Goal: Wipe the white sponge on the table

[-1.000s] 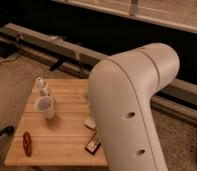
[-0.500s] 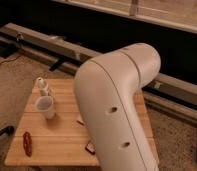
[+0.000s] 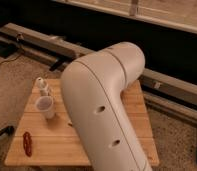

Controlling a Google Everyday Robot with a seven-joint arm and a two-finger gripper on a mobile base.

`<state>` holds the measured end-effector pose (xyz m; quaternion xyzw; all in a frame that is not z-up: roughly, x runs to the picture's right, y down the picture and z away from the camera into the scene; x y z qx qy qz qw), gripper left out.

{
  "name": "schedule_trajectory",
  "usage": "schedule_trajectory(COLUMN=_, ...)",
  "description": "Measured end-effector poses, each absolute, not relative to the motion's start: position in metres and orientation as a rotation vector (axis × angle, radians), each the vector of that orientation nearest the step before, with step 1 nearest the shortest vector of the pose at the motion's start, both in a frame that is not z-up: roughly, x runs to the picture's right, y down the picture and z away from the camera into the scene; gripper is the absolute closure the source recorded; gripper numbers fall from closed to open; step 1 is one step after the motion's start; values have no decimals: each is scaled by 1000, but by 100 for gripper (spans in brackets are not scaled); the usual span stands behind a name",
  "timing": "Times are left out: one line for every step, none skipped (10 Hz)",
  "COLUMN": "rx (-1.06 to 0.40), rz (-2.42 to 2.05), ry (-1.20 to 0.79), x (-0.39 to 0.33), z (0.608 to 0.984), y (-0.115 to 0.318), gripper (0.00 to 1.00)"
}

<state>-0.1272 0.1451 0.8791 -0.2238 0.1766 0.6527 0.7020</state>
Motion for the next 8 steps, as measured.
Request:
schedule_trajectory(rx=-506, rz=1437, ry=386, x=-134, z=875, y=152, gripper=100)
schedule_trajectory(rx=-519, rz=1419, ry=377, x=-141, z=868, y=161, gripper=100)
schedule_trajectory(rx=-527, rz=1400, ry=369, x=-148, z=862, y=169, gripper=100)
schedule_trajectory(rx=-535, rz=1378, ry=359, x=-154, z=855, y=178, gripper=100)
schedule_trajectory(rx=-541, rz=1362, ry=354, x=-157, z=850, y=185, gripper=100)
schedule_trajectory(rx=-545, rz=1348, ry=351, x=-156, z=845, y=191, gripper=100)
schedule_trajectory(rx=-547, rz=1340, ry=349, x=-155, z=840, y=197, gripper=100)
schedule_trajectory(rx=-550, rz=1337, ry=348, x=-156, z=839, y=199, gripper=100)
